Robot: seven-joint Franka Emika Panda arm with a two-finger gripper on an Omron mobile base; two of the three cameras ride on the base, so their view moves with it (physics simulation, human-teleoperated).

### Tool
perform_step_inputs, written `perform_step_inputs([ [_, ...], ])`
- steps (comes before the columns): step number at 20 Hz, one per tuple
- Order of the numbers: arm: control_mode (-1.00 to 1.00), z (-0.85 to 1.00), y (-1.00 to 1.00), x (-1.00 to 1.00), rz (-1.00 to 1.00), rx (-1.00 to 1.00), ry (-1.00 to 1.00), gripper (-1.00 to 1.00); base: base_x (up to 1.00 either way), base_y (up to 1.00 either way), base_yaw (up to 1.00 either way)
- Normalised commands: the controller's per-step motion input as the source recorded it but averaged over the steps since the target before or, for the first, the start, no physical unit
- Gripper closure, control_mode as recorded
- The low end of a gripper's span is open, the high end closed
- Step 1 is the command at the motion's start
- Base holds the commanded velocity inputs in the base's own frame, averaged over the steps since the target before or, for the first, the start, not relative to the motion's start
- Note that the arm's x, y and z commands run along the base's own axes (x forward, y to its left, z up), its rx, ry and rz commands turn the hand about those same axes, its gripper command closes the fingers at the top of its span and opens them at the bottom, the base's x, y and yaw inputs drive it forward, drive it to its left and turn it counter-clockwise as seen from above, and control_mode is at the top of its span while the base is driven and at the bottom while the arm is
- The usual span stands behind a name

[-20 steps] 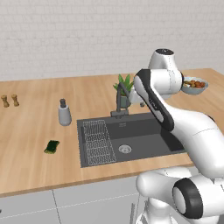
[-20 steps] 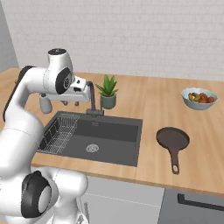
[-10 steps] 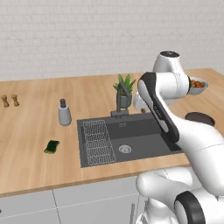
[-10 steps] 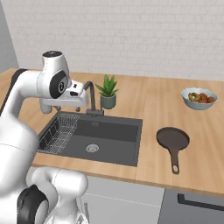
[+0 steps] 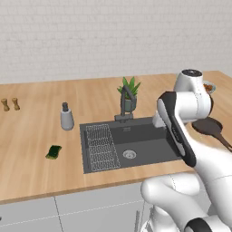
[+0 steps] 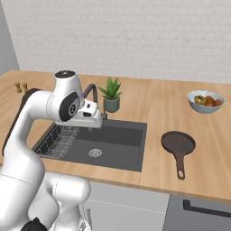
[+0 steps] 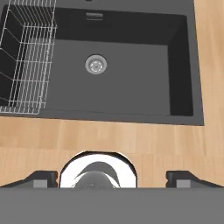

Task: Pick the pan and sponge and place them into the sink. Then turn on the water.

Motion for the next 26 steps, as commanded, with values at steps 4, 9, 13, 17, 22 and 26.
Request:
perform_step_inputs([
  [4, -1.0, -0.36, -0.68, 0.0, -0.03, 0.0, 0.0, -1.0, 0.0, 0.0, 0.0],
  [9, -1.0, -0.39, -0.68, 0.16, -0.02, 0.0, 0.01, -1.0, 0.0, 0.0, 0.0],
  [13, -1.0, -0.39, -0.78, 0.32, 0.0, 0.0, 0.0, -1.0, 0.0, 0.0, 0.0],
  [17, -1.0, -0.44, -0.88, 0.29, 0.0, 0.0, 0.01, -1.0, 0.0, 0.0, 0.0],
  [22, -1.0, -0.36, -0.94, 0.18, 0.0, 0.0, 0.0, -1.0, 0.0, 0.0, 0.0],
  [26, -1.0, -0.28, -0.88, 0.2, 0.0, 0.0, 0.0, -1.0, 0.0, 0.0, 0.0],
])
